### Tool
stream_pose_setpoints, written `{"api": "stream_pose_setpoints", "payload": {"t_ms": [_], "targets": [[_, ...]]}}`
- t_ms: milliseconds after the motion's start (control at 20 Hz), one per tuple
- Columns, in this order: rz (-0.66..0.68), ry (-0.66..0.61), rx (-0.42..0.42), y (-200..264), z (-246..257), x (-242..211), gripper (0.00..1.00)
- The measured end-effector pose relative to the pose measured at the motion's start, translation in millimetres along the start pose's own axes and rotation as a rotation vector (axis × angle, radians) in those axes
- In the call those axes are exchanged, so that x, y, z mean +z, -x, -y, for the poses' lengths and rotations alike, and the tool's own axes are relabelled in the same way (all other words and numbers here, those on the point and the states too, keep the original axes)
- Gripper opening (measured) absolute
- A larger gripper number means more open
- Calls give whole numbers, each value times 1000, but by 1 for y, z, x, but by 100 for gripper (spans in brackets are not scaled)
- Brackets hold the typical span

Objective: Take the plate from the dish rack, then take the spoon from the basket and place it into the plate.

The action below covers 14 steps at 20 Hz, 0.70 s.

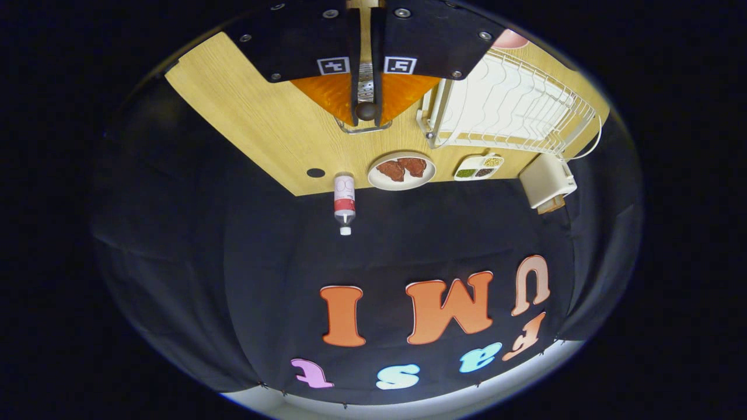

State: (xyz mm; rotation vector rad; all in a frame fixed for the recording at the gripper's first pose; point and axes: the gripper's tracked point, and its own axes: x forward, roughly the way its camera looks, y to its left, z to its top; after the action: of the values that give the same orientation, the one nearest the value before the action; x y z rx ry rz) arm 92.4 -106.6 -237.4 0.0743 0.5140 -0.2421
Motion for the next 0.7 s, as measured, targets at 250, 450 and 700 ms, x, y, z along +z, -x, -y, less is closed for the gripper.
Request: {"api": "stream_pose_setpoints", "payload": {"t_ms": [250, 450, 700], "targets": [[97, 67, 69, 57, -25, 36, 7], [129, 132, 159, 100, -51, 34, 7], [118, 175, 261, 132, -79, 8, 7]]}}
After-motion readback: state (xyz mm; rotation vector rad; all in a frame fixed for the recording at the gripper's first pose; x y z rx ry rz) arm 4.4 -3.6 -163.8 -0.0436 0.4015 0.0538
